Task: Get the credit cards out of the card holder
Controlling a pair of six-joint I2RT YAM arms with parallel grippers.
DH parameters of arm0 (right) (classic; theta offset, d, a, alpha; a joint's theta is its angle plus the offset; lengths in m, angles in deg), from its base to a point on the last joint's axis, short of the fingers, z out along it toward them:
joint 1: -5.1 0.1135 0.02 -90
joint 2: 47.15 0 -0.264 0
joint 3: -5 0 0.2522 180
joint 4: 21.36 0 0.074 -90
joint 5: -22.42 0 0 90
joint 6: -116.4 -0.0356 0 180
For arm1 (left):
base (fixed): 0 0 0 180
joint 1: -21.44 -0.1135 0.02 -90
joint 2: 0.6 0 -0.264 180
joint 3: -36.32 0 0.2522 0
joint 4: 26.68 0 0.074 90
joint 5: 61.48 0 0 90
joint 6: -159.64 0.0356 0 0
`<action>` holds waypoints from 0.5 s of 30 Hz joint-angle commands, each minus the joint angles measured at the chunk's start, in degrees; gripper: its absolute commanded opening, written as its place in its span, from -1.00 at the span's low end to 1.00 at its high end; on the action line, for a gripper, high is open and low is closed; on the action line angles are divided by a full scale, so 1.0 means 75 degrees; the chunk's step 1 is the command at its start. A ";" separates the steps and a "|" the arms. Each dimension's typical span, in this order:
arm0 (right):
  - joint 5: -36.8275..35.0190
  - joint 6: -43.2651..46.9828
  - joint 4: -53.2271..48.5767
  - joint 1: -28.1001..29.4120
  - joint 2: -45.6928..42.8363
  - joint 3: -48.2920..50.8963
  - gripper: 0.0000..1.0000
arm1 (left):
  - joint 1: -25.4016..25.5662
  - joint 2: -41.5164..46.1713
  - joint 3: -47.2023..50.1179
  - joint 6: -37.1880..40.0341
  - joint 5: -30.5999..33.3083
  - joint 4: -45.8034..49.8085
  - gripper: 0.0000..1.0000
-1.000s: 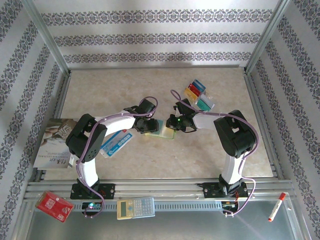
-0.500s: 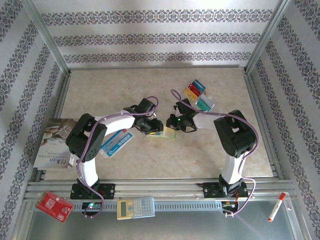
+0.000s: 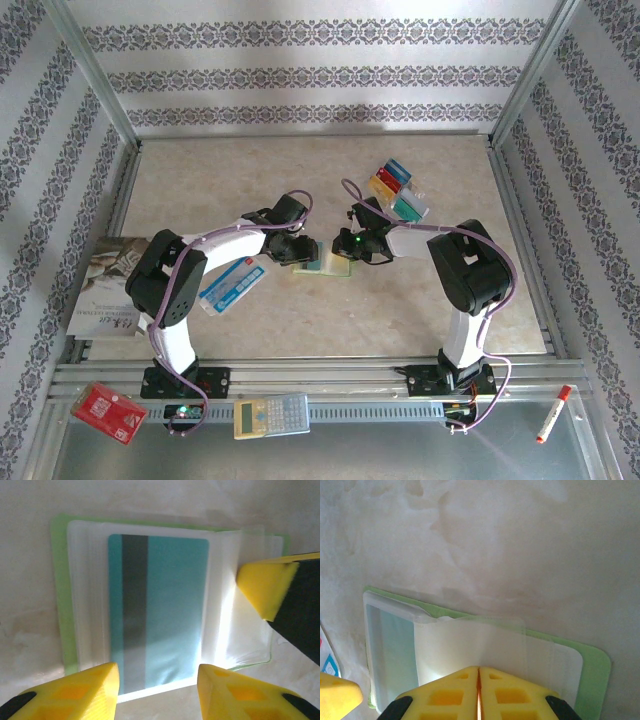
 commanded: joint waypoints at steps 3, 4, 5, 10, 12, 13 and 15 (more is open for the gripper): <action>-0.0124 0.0087 -0.0456 -0.0029 0.0352 0.0129 -0.76 | -0.0058 -0.0243 -0.0100 0.0057 0.0188 0.0316 -0.06; -0.0123 0.0085 -0.0462 -0.0028 0.0338 0.0129 -0.76 | -0.0057 -0.0259 -0.0096 0.0057 0.0151 0.0288 -0.06; -0.0123 0.0081 -0.0456 -0.0023 0.0340 0.0143 -0.76 | -0.0057 -0.0282 -0.0097 0.0057 0.0083 0.0259 -0.06; -0.0135 0.0081 -0.0457 -0.0026 0.0329 0.0141 -0.76 | -0.0057 -0.0402 -0.0137 0.0022 0.0051 0.0257 -0.03; -0.0135 0.0081 -0.0477 -0.0029 0.0336 0.0137 -0.76 | -0.0057 -0.0479 -0.0146 -0.0024 -0.0036 0.0223 0.00; -0.0135 0.0081 -0.0468 -0.0027 0.0337 0.0133 -0.76 | -0.0058 -0.0502 -0.0153 -0.0045 -0.0058 0.0236 0.00; -0.0135 0.0093 -0.0468 -0.0041 0.0347 0.0129 -0.76 | -0.0057 -0.0518 -0.0150 -0.0083 0.0004 0.0228 0.01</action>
